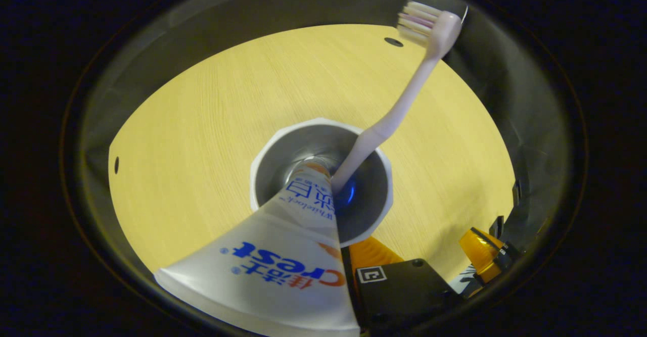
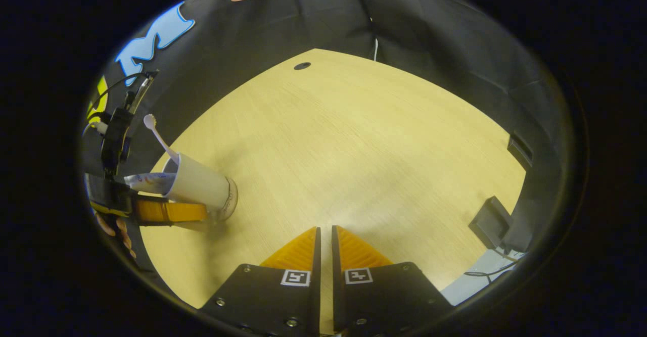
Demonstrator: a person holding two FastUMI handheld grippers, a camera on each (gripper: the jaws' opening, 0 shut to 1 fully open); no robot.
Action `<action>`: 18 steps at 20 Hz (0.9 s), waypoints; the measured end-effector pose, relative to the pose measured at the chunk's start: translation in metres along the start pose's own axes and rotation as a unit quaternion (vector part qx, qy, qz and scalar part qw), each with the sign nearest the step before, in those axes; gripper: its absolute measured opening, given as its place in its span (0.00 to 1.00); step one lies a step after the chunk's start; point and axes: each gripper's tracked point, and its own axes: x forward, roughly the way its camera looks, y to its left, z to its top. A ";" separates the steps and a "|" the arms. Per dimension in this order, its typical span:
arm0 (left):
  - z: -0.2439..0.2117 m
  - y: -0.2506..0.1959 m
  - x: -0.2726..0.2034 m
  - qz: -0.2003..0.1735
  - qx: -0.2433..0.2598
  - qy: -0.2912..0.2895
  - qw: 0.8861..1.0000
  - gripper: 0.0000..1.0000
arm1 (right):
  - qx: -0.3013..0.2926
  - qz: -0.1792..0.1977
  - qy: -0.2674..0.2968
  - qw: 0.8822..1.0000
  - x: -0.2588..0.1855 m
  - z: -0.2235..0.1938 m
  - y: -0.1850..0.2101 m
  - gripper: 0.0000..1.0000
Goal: Put the toothbrush and toothpaste on the desktop into the cup, then pick up the cup and place it on the coaster on the desktop.
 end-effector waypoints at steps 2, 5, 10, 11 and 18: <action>0.000 0.000 0.000 -0.001 -0.001 0.000 1.000 0.34 | -0.001 0.001 0.000 1.000 0.000 0.001 0.000 0.10; 0.000 0.002 0.001 0.003 -0.001 0.000 1.000 0.34 | -0.002 0.003 0.000 1.000 -0.001 0.000 0.001 0.10; 0.002 -0.002 0.001 -0.006 0.001 -0.005 1.000 0.36 | -0.003 0.006 0.003 1.000 -0.002 -0.001 0.004 0.10; 0.003 0.000 -0.001 -0.007 -0.002 -0.006 1.000 0.36 | -0.002 0.007 0.003 1.000 -0.002 -0.001 0.004 0.10; 0.006 -0.004 -0.014 -0.019 -0.010 -0.025 0.999 0.55 | 0.001 0.008 0.009 1.000 0.000 -0.004 0.006 0.10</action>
